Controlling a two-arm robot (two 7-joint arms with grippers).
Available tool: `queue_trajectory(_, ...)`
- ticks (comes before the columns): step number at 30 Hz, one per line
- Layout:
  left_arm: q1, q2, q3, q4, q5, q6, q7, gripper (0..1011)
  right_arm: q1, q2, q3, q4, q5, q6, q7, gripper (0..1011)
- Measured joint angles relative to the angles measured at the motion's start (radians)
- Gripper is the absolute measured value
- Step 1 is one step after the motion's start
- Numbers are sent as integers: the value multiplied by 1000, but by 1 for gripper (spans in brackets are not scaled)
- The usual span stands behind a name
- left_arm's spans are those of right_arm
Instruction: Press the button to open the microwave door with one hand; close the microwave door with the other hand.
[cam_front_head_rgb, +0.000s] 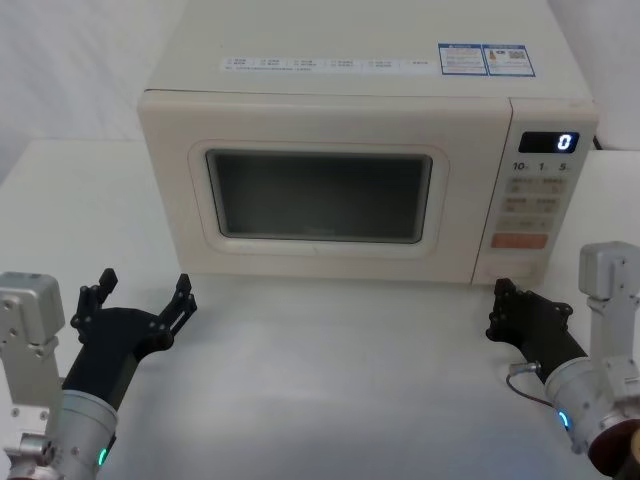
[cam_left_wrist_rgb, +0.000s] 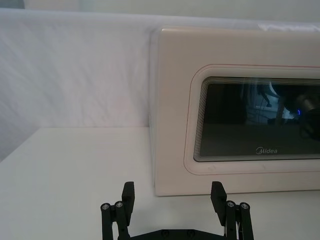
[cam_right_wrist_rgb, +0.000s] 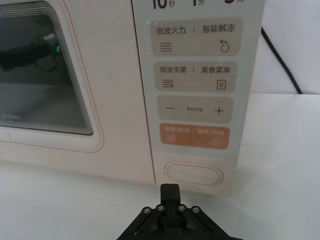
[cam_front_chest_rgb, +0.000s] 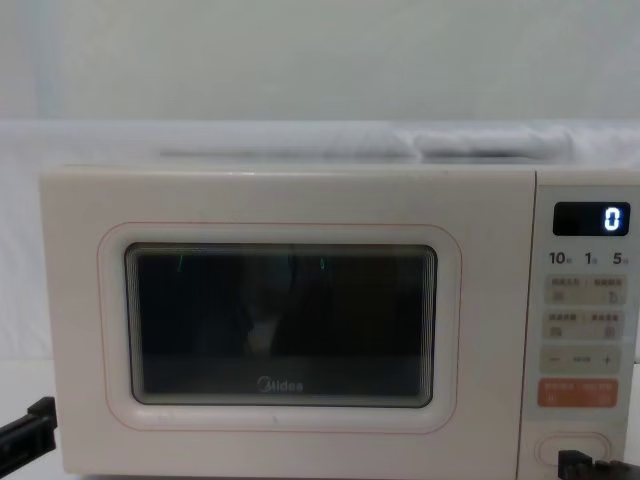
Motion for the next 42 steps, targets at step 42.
queue_trajectory(42, 0, 0, 0, 0, 0, 0, 0, 1001, 62, -39, 49, 90, -65, -43, -38, 0)
